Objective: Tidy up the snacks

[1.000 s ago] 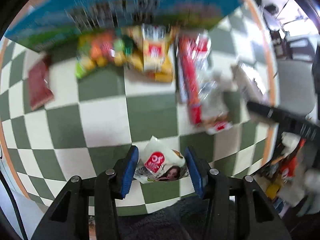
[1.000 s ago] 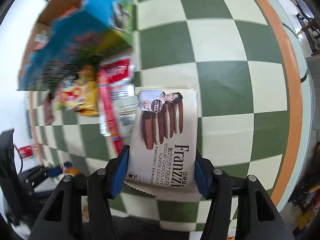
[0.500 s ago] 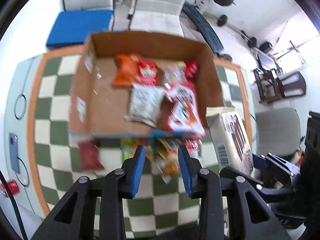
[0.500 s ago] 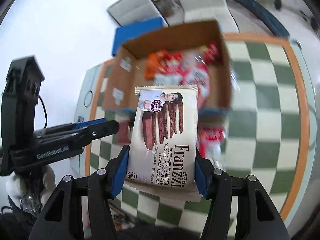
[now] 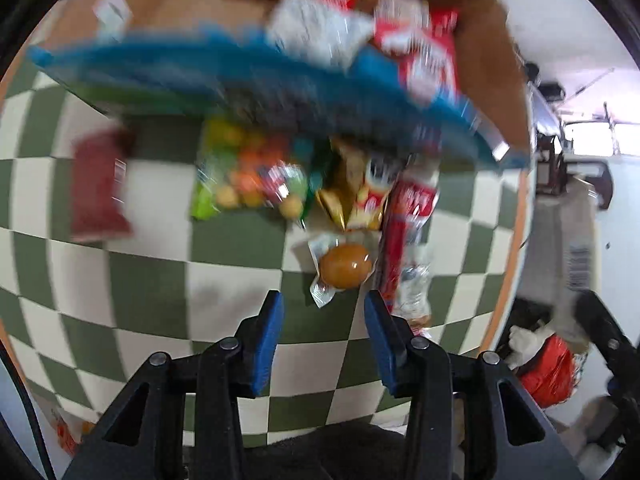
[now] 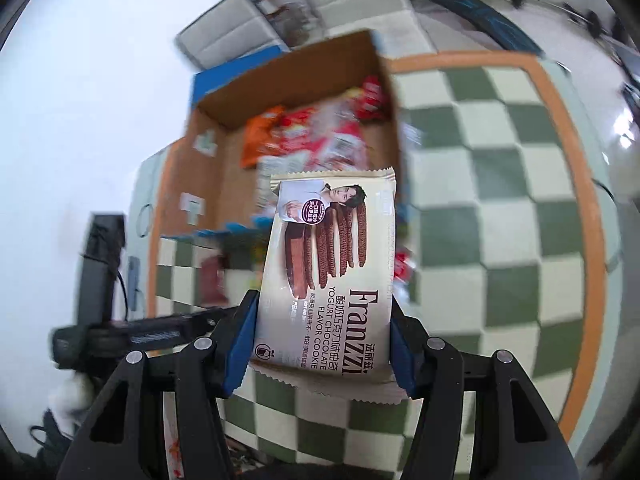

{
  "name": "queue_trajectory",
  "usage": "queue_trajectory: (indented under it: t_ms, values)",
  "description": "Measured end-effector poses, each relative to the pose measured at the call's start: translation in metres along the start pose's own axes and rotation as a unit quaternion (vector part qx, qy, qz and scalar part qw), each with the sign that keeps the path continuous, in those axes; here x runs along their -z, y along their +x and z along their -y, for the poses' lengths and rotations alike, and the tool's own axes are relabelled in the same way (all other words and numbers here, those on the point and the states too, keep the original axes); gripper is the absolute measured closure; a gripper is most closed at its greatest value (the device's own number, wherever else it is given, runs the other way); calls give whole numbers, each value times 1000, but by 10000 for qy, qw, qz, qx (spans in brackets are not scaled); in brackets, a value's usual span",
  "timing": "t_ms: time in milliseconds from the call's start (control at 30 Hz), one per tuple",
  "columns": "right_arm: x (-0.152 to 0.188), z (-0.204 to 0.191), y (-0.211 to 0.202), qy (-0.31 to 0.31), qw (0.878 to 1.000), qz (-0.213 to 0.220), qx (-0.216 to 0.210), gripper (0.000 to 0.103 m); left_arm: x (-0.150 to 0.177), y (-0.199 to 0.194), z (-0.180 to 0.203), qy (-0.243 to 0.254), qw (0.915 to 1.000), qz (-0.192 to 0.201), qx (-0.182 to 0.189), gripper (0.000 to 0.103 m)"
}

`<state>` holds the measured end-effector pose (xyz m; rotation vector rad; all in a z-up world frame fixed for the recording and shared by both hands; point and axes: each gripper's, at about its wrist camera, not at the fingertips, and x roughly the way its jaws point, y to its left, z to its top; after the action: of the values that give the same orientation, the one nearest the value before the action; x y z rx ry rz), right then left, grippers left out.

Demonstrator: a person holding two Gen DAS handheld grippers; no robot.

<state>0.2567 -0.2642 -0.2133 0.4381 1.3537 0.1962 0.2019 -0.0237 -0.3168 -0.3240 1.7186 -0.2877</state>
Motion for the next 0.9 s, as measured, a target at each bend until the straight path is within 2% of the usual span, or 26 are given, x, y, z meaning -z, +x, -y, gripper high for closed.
queue_trajectory:
  t_ms: [100,200,233,300,400,567,700,900]
  values:
    - [21,33,1,284,9989,-26,383,42,-1,32,9,28,9996,-254,72,64]
    - [38,66,7,590,9965,-103,589,42,-7,64,18,117,9990,-413,-148,64]
    - [43,74,8,645,9956,-132,673,42,-8,72,20,122,9986,-477,-206,62]
    - [51,91,13,766,9937,-165,806,42,-12,83,23,83,9980,-572,-242,51]
    - [61,106,24,865,9921,-258,869,42,-16,83,34,157,9981,-437,-398,48]
    - [69,104,37,847,9923,-395,812,42,-20,82,36,121,9983,-389,-409,48]
    - [73,94,47,758,9932,-505,724,42,-20,79,32,196,9981,-277,-521,53]
    - [72,75,47,533,9947,-547,694,42,6,60,20,282,9975,-231,-612,57]
